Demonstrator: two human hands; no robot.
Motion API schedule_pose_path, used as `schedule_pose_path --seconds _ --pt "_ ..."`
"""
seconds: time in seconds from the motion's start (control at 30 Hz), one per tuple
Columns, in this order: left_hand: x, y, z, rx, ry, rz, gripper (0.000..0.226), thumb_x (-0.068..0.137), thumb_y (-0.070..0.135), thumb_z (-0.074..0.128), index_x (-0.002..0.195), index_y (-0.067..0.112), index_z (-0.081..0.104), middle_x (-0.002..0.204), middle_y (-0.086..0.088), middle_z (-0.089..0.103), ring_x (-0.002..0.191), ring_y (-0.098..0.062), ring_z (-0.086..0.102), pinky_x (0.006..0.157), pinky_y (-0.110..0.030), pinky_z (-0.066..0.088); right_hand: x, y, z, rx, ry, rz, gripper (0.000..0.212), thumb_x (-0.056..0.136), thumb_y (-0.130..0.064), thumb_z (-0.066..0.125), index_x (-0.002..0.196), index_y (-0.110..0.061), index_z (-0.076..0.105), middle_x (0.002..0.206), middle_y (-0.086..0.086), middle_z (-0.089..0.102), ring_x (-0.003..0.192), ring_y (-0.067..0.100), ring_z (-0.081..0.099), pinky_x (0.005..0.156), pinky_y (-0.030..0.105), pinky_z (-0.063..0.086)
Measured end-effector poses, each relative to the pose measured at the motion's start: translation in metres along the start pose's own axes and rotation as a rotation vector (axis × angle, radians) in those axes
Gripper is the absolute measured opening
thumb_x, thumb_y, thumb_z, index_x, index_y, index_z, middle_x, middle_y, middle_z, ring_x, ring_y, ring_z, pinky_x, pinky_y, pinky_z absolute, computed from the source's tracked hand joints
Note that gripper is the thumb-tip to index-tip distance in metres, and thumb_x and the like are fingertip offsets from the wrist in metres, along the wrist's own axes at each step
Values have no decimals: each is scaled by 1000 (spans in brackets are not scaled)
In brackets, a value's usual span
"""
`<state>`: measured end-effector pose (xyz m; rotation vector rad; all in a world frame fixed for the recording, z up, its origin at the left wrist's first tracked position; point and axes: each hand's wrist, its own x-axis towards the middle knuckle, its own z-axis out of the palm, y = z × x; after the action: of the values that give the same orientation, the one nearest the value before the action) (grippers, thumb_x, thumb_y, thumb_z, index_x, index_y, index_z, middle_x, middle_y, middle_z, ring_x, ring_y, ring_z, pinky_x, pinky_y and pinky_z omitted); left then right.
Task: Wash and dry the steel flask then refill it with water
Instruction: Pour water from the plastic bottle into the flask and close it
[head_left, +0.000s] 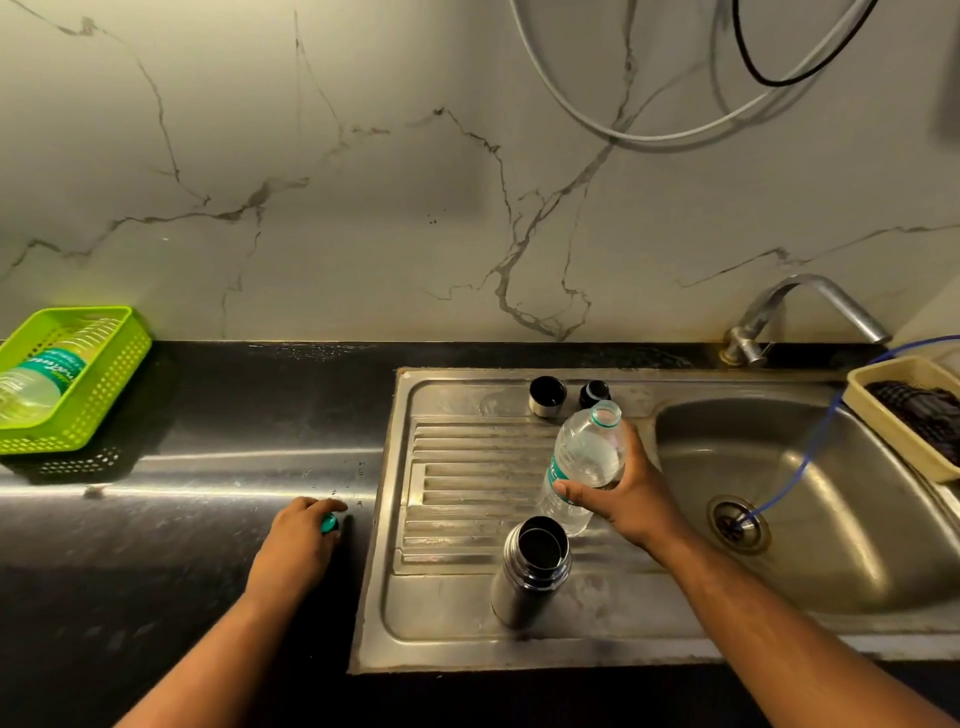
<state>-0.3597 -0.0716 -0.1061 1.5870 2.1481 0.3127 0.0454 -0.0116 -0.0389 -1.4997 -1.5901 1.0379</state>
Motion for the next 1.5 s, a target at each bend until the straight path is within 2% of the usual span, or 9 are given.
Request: schedule_pose_path --seconds 0.27,0.43,0.67,0.73,0.83,0.97,1.17,1.4,1.5 --pt "-7 4 4 -116 39 -2 22 90 9 73 97 28 68 111 -6 69 97 -20 63 91 -38 54 3 3 -1 -10 -24 62 97 62 -43 96 143 -39 43 126 -14 64 115 6 63 98 30 54" --pt "-20 70 -22 -506 58 85 29 80 17 83 106 27 72 96 7 74 90 -9 70 79 -20 55 4 1 0 -25 -42 75 97 62 -42 96 144 -42 43 122 -15 67 112 4 64 94 26 55" --pt "-34 204 -89 -927 -39 416 34 79 24 76 112 24 71 101 5 78 91 -12 75 83 -22 60 6 -9 1 -118 -49 34 81 60 -37 97 123 -54 49 116 -17 67 108 1 63 80 7 47" --pt "-30 232 -93 -828 -62 518 37 76 36 76 112 30 73 104 10 76 98 -8 72 84 -23 59 6 -10 1 -149 -52 8 80 61 -39 96 120 -56 46 118 -17 66 108 2 62 79 4 45" --pt "-21 259 -82 -689 -63 575 37 70 49 77 105 41 75 100 16 74 97 -7 67 81 -26 59 6 -11 0 -173 -72 -9 84 63 -43 94 130 -50 44 124 -15 63 112 6 61 87 13 48" --pt "-14 279 -64 -495 -20 625 30 72 47 80 98 56 67 99 24 67 90 -8 60 70 -21 53 7 -7 -4 -204 -85 4 92 66 -49 91 142 -38 40 127 -15 59 113 10 59 86 15 47" --pt "-7 289 -70 -294 -68 730 33 79 36 82 111 40 75 100 21 68 86 -2 58 67 -12 44 6 -9 -6 -191 -94 25 94 68 -47 91 145 -36 38 126 -14 60 111 7 58 78 6 44" --pt "-1 301 -85 -88 -198 927 36 90 12 73 121 30 72 123 9 69 108 -3 64 90 -9 51 10 -10 -4 -195 -101 33 98 71 -39 92 151 -31 35 128 -15 54 117 7 53 87 9 42" --pt "4 303 -84 -105 -247 912 33 89 17 75 120 30 73 123 10 69 110 -5 65 97 -16 52 13 -10 -4 -186 -97 41 97 70 -39 92 149 -32 36 128 -13 56 117 10 56 85 9 43"
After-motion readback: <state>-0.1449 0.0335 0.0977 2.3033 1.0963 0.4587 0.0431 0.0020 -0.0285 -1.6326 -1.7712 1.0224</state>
